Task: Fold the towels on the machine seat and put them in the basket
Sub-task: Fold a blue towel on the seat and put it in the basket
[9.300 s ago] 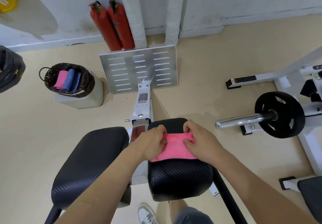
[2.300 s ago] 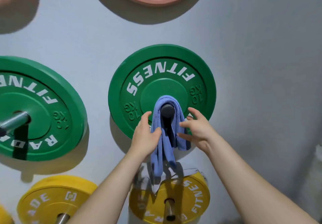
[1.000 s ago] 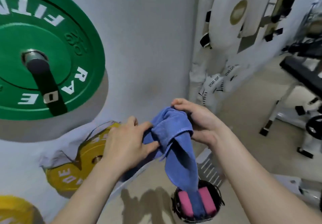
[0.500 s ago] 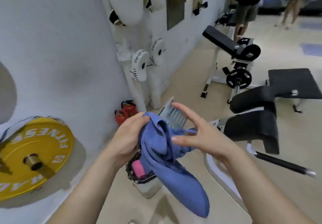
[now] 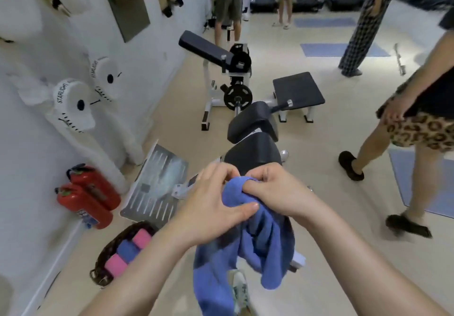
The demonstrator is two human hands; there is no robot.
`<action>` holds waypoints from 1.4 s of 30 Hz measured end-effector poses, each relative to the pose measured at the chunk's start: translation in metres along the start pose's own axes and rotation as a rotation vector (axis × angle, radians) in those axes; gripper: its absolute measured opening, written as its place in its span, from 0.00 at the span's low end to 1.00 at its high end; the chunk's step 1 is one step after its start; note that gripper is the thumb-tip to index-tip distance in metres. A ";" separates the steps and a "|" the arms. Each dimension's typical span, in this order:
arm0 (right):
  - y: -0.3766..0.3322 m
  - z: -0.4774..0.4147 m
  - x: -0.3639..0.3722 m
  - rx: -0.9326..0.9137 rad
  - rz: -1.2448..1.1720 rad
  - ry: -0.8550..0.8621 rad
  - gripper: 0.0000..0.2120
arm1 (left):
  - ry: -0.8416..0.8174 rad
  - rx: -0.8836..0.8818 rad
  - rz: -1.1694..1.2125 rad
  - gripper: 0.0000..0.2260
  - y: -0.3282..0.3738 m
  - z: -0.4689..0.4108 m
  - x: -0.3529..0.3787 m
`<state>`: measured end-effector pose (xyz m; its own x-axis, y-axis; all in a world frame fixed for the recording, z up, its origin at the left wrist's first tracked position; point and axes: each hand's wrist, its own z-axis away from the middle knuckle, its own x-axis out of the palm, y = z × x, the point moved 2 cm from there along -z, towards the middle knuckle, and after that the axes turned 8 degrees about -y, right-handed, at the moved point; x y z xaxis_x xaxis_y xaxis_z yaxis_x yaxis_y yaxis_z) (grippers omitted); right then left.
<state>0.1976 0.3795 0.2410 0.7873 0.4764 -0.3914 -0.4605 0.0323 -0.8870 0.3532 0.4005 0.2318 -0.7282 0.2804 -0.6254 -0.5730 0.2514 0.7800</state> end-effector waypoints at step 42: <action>0.196 -0.336 -0.529 -0.020 0.511 -0.092 0.14 | 0.207 -0.627 0.330 0.22 0.032 -0.421 0.143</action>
<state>-0.1711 -0.1616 0.1918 0.4240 0.5021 -0.7537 -0.7685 -0.2409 -0.5928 0.0724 0.0590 0.1762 -0.9205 0.0540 -0.3869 -0.3737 -0.4103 0.8319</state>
